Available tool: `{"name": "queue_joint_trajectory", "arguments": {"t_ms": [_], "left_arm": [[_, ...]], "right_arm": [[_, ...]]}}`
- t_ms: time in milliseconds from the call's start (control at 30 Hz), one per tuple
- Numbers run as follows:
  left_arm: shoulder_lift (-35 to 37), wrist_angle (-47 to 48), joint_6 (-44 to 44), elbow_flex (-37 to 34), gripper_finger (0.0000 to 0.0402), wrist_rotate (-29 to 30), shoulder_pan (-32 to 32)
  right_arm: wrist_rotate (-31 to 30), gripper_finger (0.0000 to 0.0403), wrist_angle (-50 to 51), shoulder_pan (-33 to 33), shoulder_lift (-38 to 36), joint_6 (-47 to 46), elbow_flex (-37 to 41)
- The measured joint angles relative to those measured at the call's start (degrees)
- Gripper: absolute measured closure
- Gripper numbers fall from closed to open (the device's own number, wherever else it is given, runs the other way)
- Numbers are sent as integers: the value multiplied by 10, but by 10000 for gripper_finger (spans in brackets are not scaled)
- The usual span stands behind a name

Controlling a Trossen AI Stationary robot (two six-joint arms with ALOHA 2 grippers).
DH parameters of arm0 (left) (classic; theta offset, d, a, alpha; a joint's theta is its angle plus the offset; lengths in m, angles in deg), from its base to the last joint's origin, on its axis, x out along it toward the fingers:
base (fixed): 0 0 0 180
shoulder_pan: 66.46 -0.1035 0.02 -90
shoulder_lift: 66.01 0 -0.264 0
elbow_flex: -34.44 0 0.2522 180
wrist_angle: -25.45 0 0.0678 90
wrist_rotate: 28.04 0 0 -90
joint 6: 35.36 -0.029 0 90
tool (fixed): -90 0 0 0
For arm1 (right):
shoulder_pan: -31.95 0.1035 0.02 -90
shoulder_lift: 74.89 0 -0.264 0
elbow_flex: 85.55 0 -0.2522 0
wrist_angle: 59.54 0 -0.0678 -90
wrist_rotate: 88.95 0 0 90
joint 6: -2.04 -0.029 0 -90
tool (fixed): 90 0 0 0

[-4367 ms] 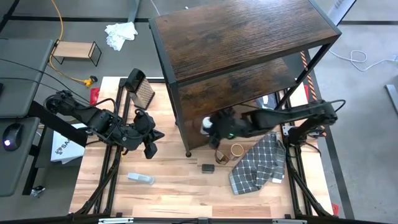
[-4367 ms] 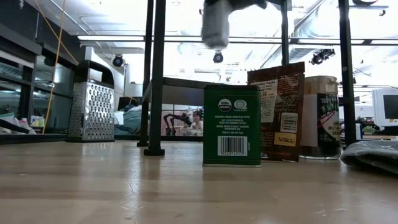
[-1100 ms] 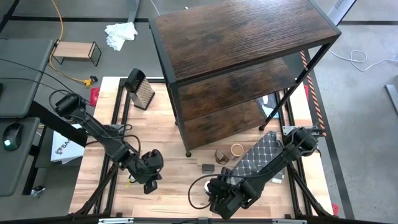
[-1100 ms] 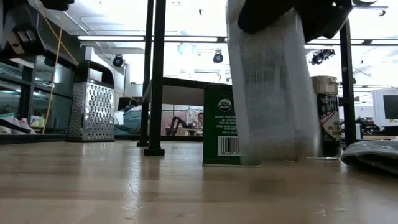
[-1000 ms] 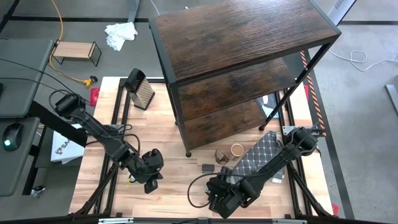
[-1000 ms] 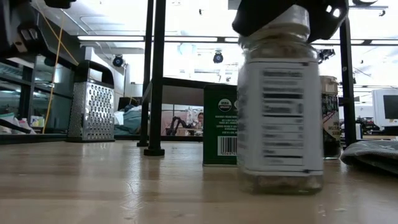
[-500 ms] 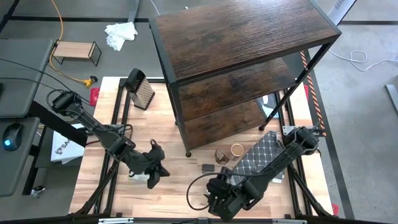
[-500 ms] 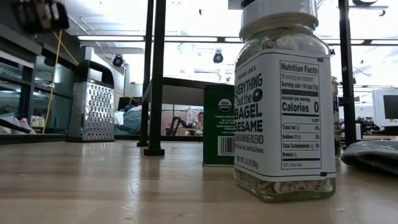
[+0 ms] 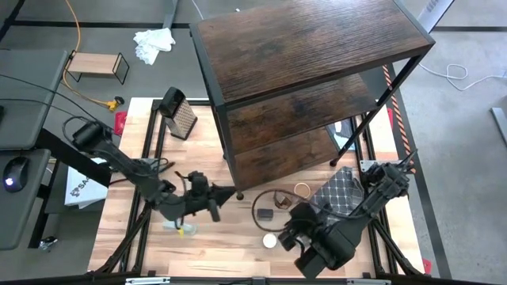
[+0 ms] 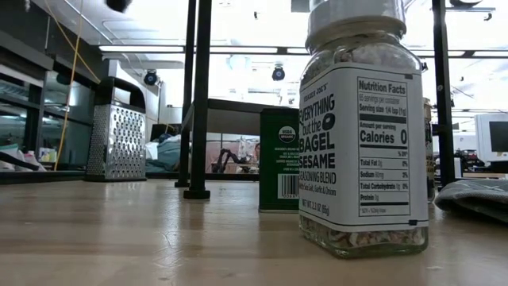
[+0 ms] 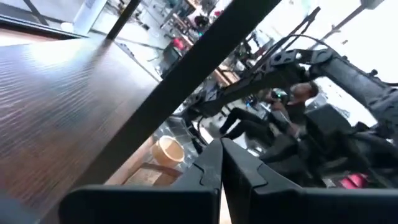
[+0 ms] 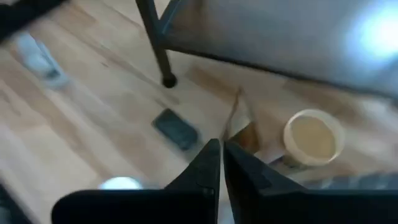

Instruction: Shelf spices

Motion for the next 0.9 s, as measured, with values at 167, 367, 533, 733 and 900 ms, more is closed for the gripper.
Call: {"name": "queue_joint_trajectory", "arguments": {"t_ms": [167,367,533,733,900], "left_arm": [[-57,7,-9,59,401,-29,-15],[-87,186,36,157,402,-4,-21],[-89,418,171,221,402,17,-49],[-89,432,190,230,402,1,-88],[-82,473,199,230,401,8,-94]], "right_arm": [[2,400,-18,6,-2,-49,4],[8,402,-4,14,-2,-85,4],[-3,402,-4,21,-2,-123,4],[-13,403,-4,27,-2,-140,4],[-13,403,-4,31,-3,-152,4]]}}
